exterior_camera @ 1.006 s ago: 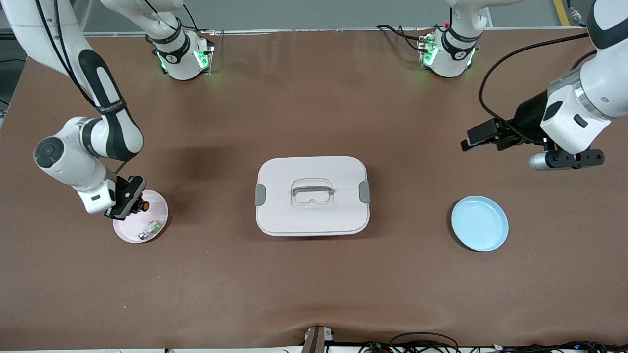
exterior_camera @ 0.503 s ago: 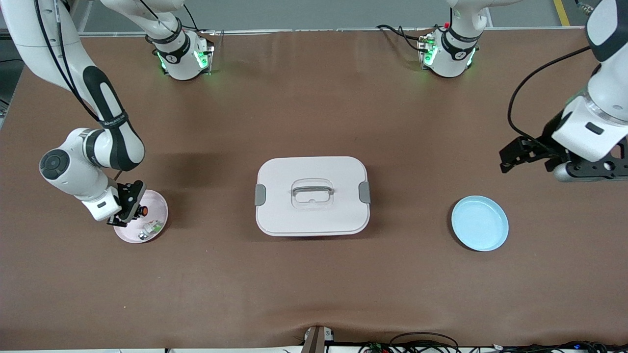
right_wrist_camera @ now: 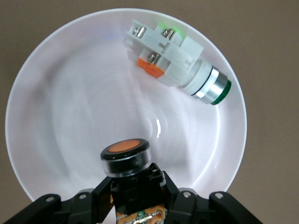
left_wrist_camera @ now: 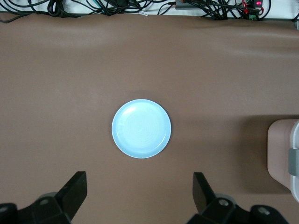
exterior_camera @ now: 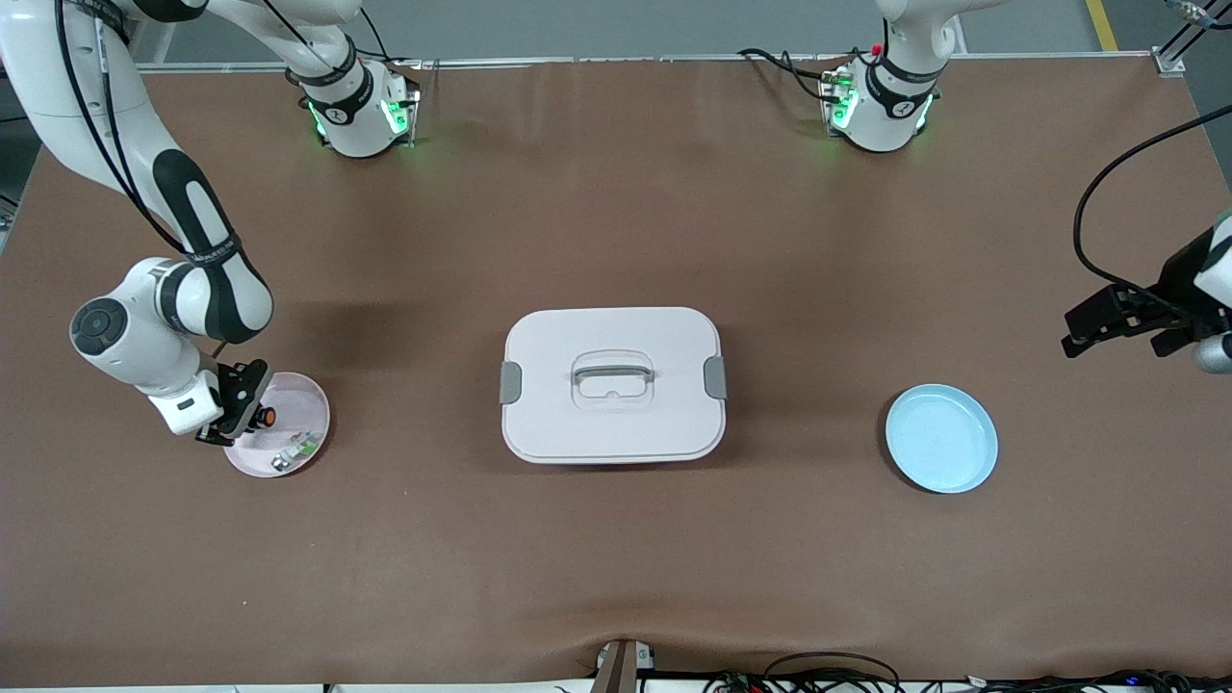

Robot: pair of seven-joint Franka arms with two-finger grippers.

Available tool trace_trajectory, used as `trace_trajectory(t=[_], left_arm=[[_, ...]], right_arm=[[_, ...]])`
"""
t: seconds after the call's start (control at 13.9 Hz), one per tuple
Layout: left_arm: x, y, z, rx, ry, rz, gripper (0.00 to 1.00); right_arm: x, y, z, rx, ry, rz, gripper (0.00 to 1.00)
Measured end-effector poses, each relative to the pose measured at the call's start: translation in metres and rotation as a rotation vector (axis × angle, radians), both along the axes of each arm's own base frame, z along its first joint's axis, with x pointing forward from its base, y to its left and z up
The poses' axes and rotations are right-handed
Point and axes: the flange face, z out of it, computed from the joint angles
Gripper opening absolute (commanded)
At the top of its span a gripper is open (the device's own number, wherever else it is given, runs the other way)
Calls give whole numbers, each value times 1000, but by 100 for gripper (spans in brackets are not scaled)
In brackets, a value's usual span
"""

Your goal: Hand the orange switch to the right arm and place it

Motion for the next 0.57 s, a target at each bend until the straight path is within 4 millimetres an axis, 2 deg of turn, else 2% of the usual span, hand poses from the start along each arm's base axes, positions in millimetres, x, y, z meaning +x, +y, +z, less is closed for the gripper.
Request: trace_trajectory(t=[0.36, 0.57], left_arm=[[3, 3, -9, -6, 6, 1, 100], [3, -3, -9, -6, 2, -12, 100]], right_arm=[[2, 4, 0, 3, -2, 6, 0], [3, 5, -3, 4, 0, 4, 0]])
